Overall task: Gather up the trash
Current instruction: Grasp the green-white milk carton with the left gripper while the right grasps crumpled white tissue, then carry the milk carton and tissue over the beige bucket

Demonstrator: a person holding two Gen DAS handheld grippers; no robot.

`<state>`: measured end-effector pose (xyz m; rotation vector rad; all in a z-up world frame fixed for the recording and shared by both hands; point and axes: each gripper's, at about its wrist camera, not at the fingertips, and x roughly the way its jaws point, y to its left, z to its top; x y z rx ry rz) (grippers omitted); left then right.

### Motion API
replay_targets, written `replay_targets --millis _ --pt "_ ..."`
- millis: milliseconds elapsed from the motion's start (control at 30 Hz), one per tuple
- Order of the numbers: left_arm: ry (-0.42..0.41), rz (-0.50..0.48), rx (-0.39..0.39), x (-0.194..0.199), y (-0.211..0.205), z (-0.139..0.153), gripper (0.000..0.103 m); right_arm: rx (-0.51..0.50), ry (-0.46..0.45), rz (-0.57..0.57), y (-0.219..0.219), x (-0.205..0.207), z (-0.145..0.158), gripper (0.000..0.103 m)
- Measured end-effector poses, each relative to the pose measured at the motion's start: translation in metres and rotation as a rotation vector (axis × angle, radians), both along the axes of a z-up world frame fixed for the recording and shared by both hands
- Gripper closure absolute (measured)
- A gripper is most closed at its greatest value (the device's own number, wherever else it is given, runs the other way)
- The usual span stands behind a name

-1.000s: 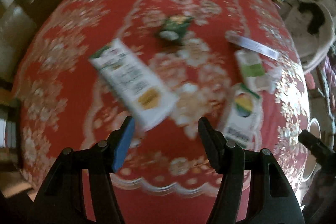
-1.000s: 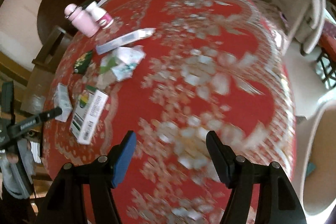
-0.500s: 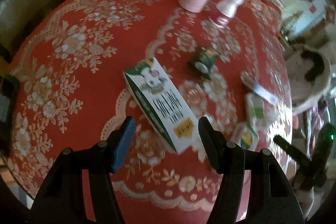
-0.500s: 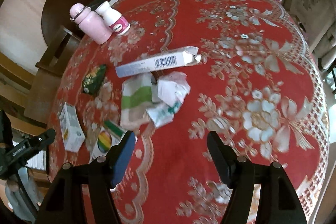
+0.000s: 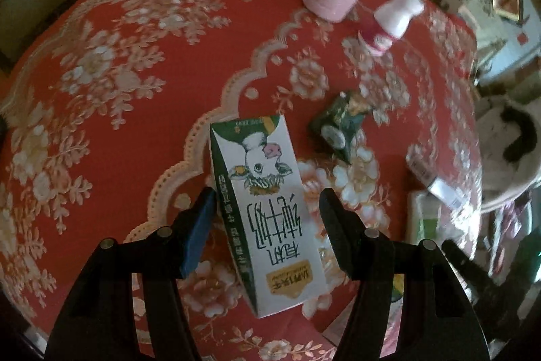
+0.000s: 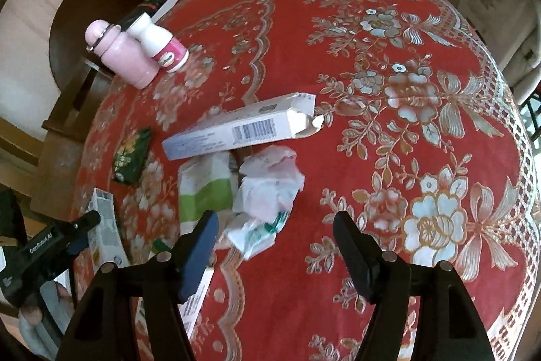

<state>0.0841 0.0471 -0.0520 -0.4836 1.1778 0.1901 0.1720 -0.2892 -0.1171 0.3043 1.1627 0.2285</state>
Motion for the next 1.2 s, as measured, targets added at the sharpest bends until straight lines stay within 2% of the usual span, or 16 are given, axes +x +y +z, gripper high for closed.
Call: replay_targets --millis 33,133,233,267,400,700,1200 --pt "0.009 -0.008 -0.001 0.001 -0.001 -0.002 0.041 -0.001 -0.003 -0.001 0.000 0.002 -0.002 0.035" --pt "0.045 -0.034 -0.007 0.001 -0.003 -0.011 0.041 0.003 -0.025 0.000 0.001 0.004 -0.001 0.055" --pt "0.031 -0.072 0.028 -0.003 -0.008 -0.012 0.042 -0.032 -0.032 -0.001 0.001 0.002 -0.002 0.074" --pt "0.033 -0.079 0.021 -0.004 -0.008 -0.013 0.044 -0.020 -0.038 0.001 -0.001 -0.001 -0.001 0.075" --pt "0.015 -0.097 -0.026 -0.010 -0.006 -0.012 0.045 0.002 -0.074 0.007 -0.010 -0.013 0.009 0.078" --pt "-0.046 -0.162 -0.015 -0.030 -0.021 0.017 0.046 0.044 -0.100 0.046 -0.026 -0.052 0.030 0.078" --pt "-0.123 -0.326 0.023 -0.052 -0.108 0.057 0.046 0.020 -0.142 0.040 -0.058 -0.099 0.048 0.078"
